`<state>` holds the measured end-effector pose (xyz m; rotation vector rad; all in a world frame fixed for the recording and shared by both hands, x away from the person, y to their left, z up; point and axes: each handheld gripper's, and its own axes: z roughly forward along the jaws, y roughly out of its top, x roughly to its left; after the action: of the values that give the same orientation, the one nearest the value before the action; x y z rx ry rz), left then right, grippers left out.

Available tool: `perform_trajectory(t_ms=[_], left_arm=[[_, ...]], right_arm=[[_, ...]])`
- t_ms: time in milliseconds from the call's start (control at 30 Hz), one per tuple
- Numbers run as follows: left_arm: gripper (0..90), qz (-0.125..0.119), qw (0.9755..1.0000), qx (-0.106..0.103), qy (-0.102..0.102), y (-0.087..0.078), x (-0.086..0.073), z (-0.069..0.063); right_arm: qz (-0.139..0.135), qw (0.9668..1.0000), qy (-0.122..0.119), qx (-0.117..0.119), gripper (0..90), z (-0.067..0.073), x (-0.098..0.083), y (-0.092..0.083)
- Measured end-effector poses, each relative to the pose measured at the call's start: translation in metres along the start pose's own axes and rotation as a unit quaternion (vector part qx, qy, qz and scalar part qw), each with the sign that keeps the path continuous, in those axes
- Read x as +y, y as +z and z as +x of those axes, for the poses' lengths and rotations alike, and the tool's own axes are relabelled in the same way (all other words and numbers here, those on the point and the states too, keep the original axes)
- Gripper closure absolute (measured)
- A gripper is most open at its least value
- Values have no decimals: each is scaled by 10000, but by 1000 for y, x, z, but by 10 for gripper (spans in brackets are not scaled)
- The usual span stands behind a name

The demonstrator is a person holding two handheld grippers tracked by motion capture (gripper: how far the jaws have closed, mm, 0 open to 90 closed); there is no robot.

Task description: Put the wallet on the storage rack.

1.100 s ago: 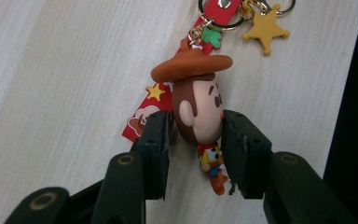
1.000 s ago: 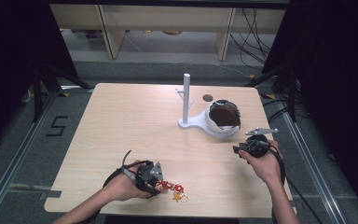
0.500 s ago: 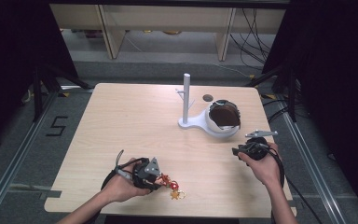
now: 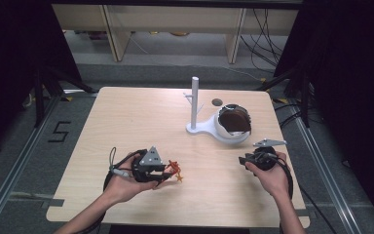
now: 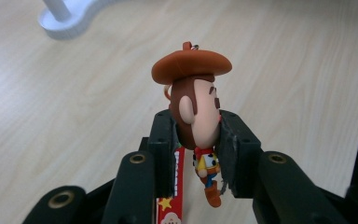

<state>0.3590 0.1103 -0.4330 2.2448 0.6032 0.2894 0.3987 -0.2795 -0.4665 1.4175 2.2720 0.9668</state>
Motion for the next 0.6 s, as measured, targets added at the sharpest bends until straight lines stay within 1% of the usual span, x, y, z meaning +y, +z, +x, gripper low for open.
perform_trajectory(t_ms=[33,67,100,133,167,200,233,267,300,333,367,400,433,467,500,533,567,600], left_arm=[[680,-144,9998,26,-98,-1,2,2],[680,-210,9997,43,-125,-3,4,4],[680,-311,9993,72,-187,-4,6,5],[681,-357,9991,102,-210,-5,8,7],[681,-440,9986,122,-248,-6,10,8],[680,-522,9981,165,-279,-7,12,10],[681,-623,9973,167,-340,-8,14,11],[681,-643,9972,216,-324,-10,16,13],[681,-715,9966,231,-341,-11,17,15],[681,-816,9953,268,-442,-11,19,15],[681,-878,9946,282,-484,-11,21,16],[681,-865,9948,322,-434,-13,22,18],[681,-954,9936,337,-499,-13,24,19],[681,-1023,9927,373,-523,-14,25,19],[681,-1073,9919,394,-546,-15,26,21],[681,-1154,9906,444,-584,-15,27,21],[681,-1214,9899,421,-597,-15,28,23],[681,-1227,9892,494,-630,-16,29,23]], right_arm=[[-10,10000,42,46,644,0,0,1],[-13,10000,62,-8,644,2,-1,1],[-105,9999,-95,12,644,1,-2,2],[12,9999,96,40,644,3,-2,1],[-71,9999,50,86,643,3,-4,4],[-88,9999,-66,45,643,3,-4,5],[-63,10000,6,46,643,4,-6,5],[-9,9999,101,64,643,7,-6,5],[-93,9999,0,131,642,6,-7,8],[-25,9998,100,150,643,7,-8,8],[-31,9999,110,108,642,9,-8,8],[0,9999,104,103,642,9,-9,9],[-86,9999,18,79,642,9,-10,10],[-34,9998,140,160,641,11,-10,11],[-165,9998,-46,128,641,10,-10,12],[-165,9998,-46,128,641,10,-10,12],[-139,9998,19,107,641,12,-11,12],[-102,9998,88,127,640,13,-10,11]])
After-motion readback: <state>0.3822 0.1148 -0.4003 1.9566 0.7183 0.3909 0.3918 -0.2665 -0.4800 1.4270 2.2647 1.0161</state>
